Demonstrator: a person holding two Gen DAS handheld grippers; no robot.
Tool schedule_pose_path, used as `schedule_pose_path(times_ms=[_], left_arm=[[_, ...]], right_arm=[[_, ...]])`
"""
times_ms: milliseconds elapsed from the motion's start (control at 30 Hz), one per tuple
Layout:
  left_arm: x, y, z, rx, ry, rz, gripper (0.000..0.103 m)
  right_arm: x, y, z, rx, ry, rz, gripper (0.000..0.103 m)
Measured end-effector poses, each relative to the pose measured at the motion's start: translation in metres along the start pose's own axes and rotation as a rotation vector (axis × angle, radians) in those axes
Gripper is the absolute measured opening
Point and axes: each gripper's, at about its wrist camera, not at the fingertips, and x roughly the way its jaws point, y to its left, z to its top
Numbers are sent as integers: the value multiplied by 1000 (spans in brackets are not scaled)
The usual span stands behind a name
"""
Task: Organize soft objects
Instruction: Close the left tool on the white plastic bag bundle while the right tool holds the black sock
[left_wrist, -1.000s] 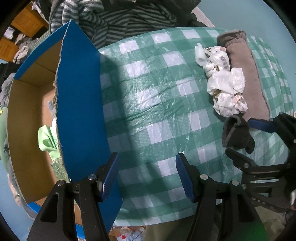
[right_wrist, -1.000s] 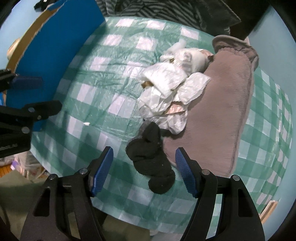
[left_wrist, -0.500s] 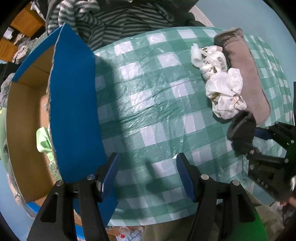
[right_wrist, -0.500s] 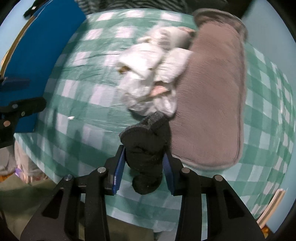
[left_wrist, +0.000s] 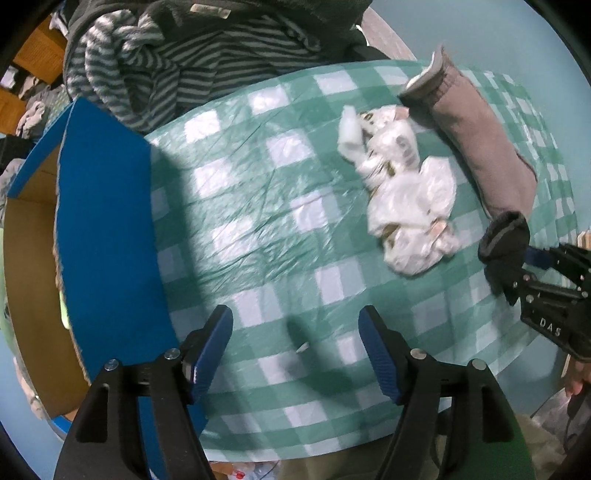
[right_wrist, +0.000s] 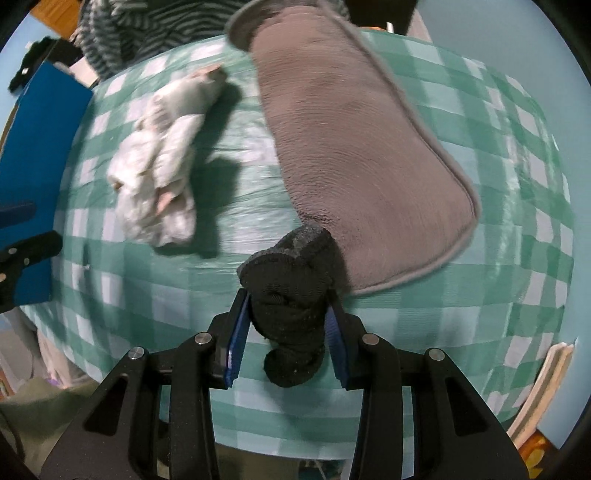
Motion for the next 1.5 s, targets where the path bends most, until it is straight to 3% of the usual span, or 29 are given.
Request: schedule_pose_path(times_ms=[267, 433, 567, 900, 1300, 1333, 1400, 1433, 1500], left_arm=[[6, -18, 33, -77, -7, -42, 77], [7, -30, 50, -101, -14, -41, 79], [11, -37, 64, -107, -15, -28, 80], [31, -56, 91, -150, 27, -35, 81], [54, -71, 94, -161, 77, -24, 81], [54, -72, 94, -157, 76, -24, 79], [52, -74, 92, -143, 70, -29, 63], [52, -75, 91, -137, 75, -33, 51], [52, -74, 89, -133, 80, -36, 44]], right_arm=[[-26, -24, 5, -42, -69, 93, 39], [-45, -10, 2, -52, -99, 109, 39], [-48, 15, 13, -64, -123, 99, 39], [-68, 0, 44, -73, -170, 93, 39], [-67, 0, 64, -111, -162, 106, 39], [-66, 1, 65, -114, -161, 107, 39], [-67, 1, 66, -118, -161, 110, 39], [-67, 2, 66, -119, -161, 111, 39], [-68, 3, 68, -120, -163, 113, 39]])
